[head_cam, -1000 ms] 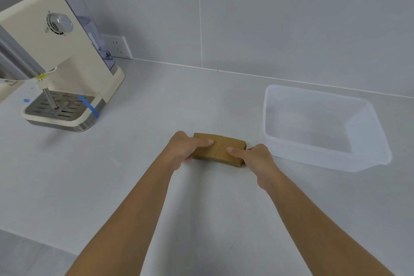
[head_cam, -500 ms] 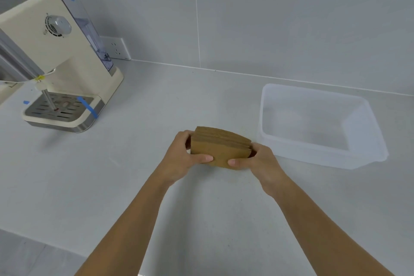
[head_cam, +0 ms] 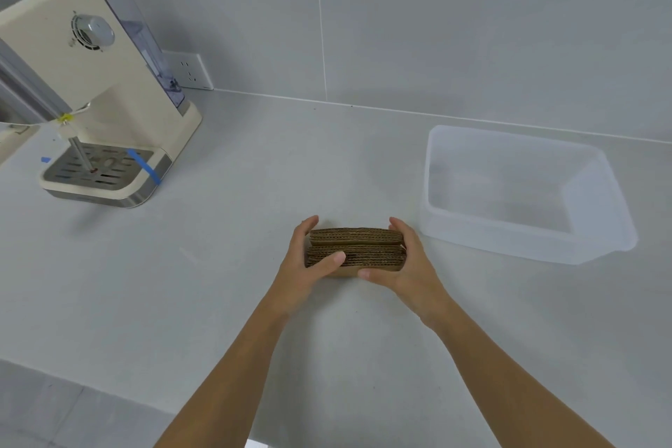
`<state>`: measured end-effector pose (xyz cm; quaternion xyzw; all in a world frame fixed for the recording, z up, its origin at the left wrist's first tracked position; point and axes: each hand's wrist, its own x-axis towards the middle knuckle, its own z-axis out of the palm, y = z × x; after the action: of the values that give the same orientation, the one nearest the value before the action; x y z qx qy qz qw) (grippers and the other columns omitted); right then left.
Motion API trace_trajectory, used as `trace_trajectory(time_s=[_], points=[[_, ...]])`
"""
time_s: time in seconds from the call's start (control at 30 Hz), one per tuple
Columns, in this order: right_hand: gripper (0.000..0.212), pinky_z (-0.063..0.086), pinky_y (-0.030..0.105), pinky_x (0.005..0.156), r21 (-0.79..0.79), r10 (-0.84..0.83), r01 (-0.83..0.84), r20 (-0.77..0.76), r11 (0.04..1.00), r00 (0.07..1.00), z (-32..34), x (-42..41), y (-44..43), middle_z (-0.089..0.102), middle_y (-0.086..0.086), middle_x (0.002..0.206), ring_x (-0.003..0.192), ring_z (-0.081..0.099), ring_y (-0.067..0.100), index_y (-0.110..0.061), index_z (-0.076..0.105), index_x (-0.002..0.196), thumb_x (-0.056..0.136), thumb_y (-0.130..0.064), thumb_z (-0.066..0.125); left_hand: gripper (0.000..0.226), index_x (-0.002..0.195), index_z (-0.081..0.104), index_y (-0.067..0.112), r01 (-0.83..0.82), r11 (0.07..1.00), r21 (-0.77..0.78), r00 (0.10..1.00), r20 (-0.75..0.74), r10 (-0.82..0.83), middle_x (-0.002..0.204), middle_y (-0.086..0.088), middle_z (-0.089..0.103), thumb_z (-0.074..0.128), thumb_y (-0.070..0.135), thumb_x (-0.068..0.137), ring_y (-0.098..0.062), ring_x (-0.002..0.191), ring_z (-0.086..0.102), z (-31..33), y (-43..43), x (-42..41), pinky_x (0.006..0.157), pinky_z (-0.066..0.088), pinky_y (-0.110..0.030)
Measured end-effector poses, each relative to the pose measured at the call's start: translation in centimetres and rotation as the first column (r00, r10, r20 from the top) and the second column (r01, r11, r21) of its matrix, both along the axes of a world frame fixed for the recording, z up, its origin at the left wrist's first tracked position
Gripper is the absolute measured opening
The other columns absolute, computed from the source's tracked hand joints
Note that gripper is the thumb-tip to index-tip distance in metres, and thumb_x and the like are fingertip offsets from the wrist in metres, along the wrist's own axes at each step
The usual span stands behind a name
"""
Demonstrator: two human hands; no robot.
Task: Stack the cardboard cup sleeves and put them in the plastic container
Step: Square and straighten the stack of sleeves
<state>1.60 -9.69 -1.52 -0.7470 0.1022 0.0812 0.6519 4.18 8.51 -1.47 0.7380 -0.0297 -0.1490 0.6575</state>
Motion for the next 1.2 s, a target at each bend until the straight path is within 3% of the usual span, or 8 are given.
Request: trace_trajectory(time_s=[0.2,0.3,0.4,0.47,0.6,0.87,1.07,1.2], points=[[0.072,0.048,0.018,0.08,0.186,-0.114,0.1,0.069,0.977,0.991,-0.7,-0.1,1.0,0.052,-0.018,0.121,0.106,0.054,0.0,-0.04,0.046,0.121,0.064,-0.012,0.081,0.04,0.123,0.045,0.035,-0.131,0.987,-0.094,0.991,-0.027,0.129,0.132,0.015,0.048,0.058,0.039,0.085,-0.005,0.122,0.044,-0.3,-1.4,0.0,0.1,0.038,-0.027],[0.058,0.05,0.016,0.073,0.233,-0.148,0.126,0.08,0.964,0.986,-1.1,0.0,1.2,0.061,-0.011,0.107,0.096,0.061,0.003,-0.035,0.055,0.11,0.062,-0.016,0.081,0.017,0.106,0.058,0.032,-0.264,0.957,-0.121,0.964,-0.039,0.261,0.113,0.015,0.06,0.051,0.036,0.091,-0.003,0.106,0.054,-0.4,-2.5,-0.1,0.084,0.043,-0.018],[0.03,0.046,0.01,0.068,0.31,-0.259,0.208,0.134,0.928,0.957,-0.8,0.3,1.9,0.063,-0.01,0.088,0.08,0.06,-0.001,-0.02,0.06,0.099,0.072,-0.029,0.07,0.02,0.09,0.062,0.022,-0.369,0.915,-0.166,0.93,-0.062,0.364,0.091,0.013,0.064,0.047,0.034,0.093,0.006,0.081,0.058,-0.2,-3.4,0.0,0.067,0.043,-0.009],[0.009,0.043,0.007,0.065,0.333,-0.38,0.304,0.191,0.892,0.905,-0.1,0.4,2.5,0.062,-0.015,0.074,0.071,0.057,-0.003,-0.017,0.063,0.082,0.085,-0.025,0.06,0.024,0.076,0.057,0.022,-0.423,0.886,-0.191,0.906,-0.068,0.418,0.079,0.011,0.059,0.044,0.03,0.095,0.006,0.067,0.054,0.1,-4.0,-0.1,0.065,0.04,-0.015],[0.025,0.042,0.005,0.06,0.316,-0.498,0.412,0.275,0.855,0.822,1.0,0.9,2.8,0.064,-0.019,0.064,0.065,0.057,-0.006,-0.026,0.066,0.068,0.088,-0.018,0.055,0.029,0.067,0.054,0.024,-0.456,0.842,-0.289,0.88,-0.007,0.475,0.07,0.016,0.063,0.044,0.02,0.094,0.002,0.068,0.055,0.6,-4.4,-0.4,0.062,0.043,-0.013],[0.015,0.044,0.005,0.069,0.171,-0.483,0.456,0.171,0.873,0.859,-1.4,-0.1,2.3,0.067,-0.012,0.084,0.078,0.059,-0.006,-0.025,0.068,0.085,0.091,-0.025,0.053,0.02,0.101,0.061,0.02,-0.405,0.904,-0.136,0.908,0.054,0.415,0.103,0.015,0.062,0.042,0.021,0.096,0.013,0.086,0.054,-1.0,-4.6,-0.7,0.068,0.039,-0.001],[0.018,0.041,0.005,0.06,0.232,-0.56,0.514,0.219,0.825,0.799,-0.7,0.0,2.8,0.061,-0.02,0.066,0.066,0.054,-0.007,-0.021,0.063,0.076,0.09,-0.022,0.052,0.024,0.075,0.058,0.021,-0.392,0.903,-0.174,0.913,0.046,0.405,0.07,0.02,0.061,0.045,0.02,0.094,0.007,0.068,0.053,-0.3,-4.5,-0.6,0.06,0.039,-0.005],[0.022,0.042,0.006,0.065,0.189,-0.513,0.478,0.24,0.858,0.824,-1.2,-0.7,2.6,0.062,-0.009,0.077,0.07,0.055,-0.006,-0.02,0.062,0.079,0.093,-0.015,0.046,0.024,0.075,0.058,0.016,-0.376,0.907,-0.19,0.916,0.07,0.395,0.069,0.018,0.063,0.044,0.011,0.093,0.004,0.071,0.055,-1.0,-4.4,-1.2,0.064,0.041,-0.007]])
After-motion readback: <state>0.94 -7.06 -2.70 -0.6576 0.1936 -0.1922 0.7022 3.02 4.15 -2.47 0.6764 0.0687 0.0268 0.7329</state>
